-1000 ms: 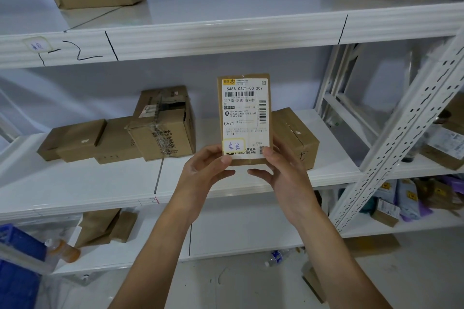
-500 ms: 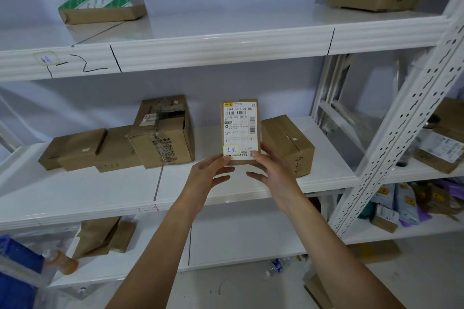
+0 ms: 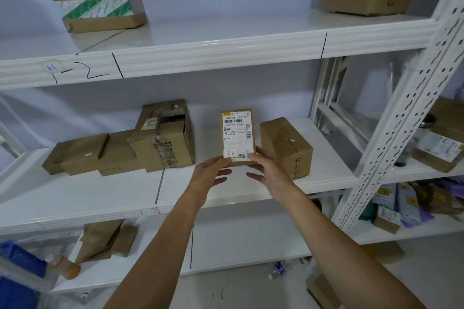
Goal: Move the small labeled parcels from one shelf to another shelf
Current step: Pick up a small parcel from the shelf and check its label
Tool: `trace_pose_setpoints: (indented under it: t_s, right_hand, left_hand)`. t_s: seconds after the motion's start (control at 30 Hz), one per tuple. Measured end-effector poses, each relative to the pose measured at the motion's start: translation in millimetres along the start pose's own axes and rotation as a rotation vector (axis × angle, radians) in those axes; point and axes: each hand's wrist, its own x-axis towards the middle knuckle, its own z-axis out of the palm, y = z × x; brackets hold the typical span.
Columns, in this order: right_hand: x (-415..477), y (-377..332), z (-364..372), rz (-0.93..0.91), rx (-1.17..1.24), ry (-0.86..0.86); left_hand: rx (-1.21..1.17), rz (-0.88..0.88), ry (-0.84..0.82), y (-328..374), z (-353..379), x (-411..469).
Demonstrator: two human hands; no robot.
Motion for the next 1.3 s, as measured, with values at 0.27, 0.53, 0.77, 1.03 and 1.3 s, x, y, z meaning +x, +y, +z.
trace_pose_setpoints:
  t_s: [0.27, 0.53, 0.77, 1.03, 1.3]
  right_hand:
    - [-2.2, 1.6, -0.6, 0.021, 0.040, -0.006]
    - [-5.7, 0.1, -0.2, -0.007, -0.002, -0.027]
    - [-10.8, -15.2, 19.1, -0.098, -0.114, -0.052]
    - [-16.4, -12.3, 41.5, -0.110, -0.150, -0.170]
    - [-51.5, -3.3, 88.5, -0.141, -0.140, -0.167]
  left_hand:
    - [-0.006, 0.019, 0.032, -1.5, 3.2, -4.1]
    - [-0.015, 0.035, 0.053, -0.1, 3.4, -14.1]
    - [0.045, 0.097, 0.119, 14.2, -7.0, -36.3]
    - [0.233, 0.310, 0.260, 22.7, -19.1, -70.6]
    - [0.197, 0.309, 0.270, 24.1, -64.2, -107.7]
